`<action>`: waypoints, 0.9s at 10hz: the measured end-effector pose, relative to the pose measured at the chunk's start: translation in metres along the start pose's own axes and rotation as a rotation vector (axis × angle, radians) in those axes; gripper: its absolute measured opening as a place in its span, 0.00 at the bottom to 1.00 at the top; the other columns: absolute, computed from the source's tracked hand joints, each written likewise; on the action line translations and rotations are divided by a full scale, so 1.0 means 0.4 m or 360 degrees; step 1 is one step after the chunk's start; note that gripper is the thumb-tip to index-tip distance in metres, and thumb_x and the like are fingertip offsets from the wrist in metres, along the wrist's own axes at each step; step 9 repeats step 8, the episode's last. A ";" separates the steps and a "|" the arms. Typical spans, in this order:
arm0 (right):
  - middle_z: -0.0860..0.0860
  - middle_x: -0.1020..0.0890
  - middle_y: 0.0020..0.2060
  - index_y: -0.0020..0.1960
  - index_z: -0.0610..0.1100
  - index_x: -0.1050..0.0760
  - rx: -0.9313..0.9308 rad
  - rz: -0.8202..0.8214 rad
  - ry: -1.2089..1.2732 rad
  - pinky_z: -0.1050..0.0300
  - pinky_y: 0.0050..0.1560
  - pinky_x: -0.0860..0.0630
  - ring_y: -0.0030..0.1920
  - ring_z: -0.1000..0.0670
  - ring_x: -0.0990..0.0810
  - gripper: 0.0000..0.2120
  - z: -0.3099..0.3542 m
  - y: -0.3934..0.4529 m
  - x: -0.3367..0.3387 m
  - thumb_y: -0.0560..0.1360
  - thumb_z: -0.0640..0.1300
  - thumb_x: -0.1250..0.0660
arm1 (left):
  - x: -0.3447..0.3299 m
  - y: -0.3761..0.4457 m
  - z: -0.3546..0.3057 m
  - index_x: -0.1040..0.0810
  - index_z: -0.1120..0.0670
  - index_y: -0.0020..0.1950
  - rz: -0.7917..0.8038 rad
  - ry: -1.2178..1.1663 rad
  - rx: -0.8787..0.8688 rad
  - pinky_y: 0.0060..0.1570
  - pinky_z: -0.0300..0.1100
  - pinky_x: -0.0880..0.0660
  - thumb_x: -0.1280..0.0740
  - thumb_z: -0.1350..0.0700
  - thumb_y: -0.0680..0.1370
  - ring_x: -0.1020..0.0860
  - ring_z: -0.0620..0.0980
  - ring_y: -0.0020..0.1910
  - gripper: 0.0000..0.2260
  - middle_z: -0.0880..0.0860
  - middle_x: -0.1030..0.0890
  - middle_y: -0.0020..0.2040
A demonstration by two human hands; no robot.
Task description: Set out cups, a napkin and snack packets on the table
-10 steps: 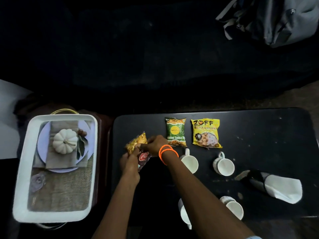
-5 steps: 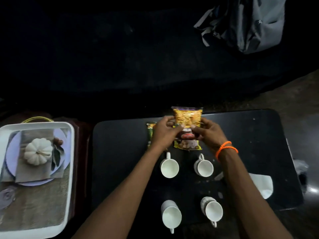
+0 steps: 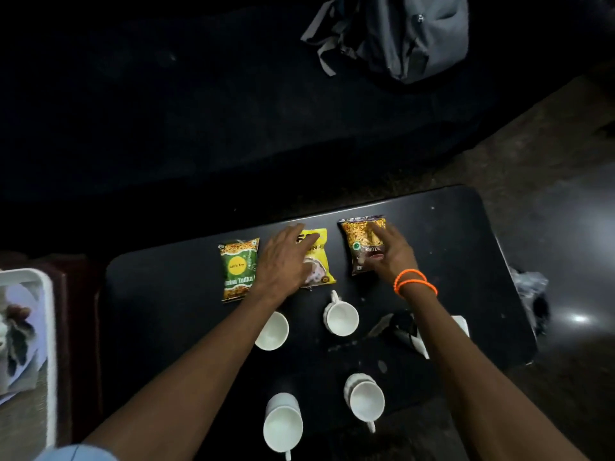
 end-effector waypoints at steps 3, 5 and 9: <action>0.51 0.43 0.82 0.74 0.59 0.30 0.0004 -0.0016 -0.0259 0.38 0.70 0.27 0.78 0.41 0.35 0.37 -0.003 -0.015 -0.065 0.73 0.30 0.29 | -0.061 -0.008 0.008 0.41 0.41 0.83 0.0078 0.0088 0.0022 0.81 0.55 0.45 0.30 0.44 0.80 0.43 0.56 0.84 0.34 0.52 0.43 0.85; 0.50 0.43 0.82 0.74 0.58 0.29 -0.0021 -0.0052 -0.0256 0.38 0.70 0.27 0.76 0.39 0.33 0.38 -0.001 -0.019 -0.066 0.72 0.28 0.30 | -0.061 -0.008 0.020 0.39 0.42 0.83 0.0044 0.0063 0.0045 0.80 0.55 0.43 0.30 0.42 0.80 0.41 0.57 0.84 0.33 0.53 0.40 0.85; 0.50 0.52 0.83 0.78 0.57 0.36 0.0052 -0.0177 -0.0493 0.26 0.73 0.42 0.82 0.39 0.53 0.34 0.085 -0.028 -0.007 0.75 0.54 0.27 | -0.009 -0.012 0.022 0.42 0.49 0.84 -0.0108 -0.0020 0.0018 0.80 0.54 0.44 0.41 0.38 0.84 0.46 0.54 0.85 0.31 0.53 0.42 0.85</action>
Point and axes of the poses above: each hand's wrist, its own y-axis towards the middle knuckle, its own x-axis out of the back of the hand, z = x × y, the point moved 10 cm from there along y, towards the middle knuckle
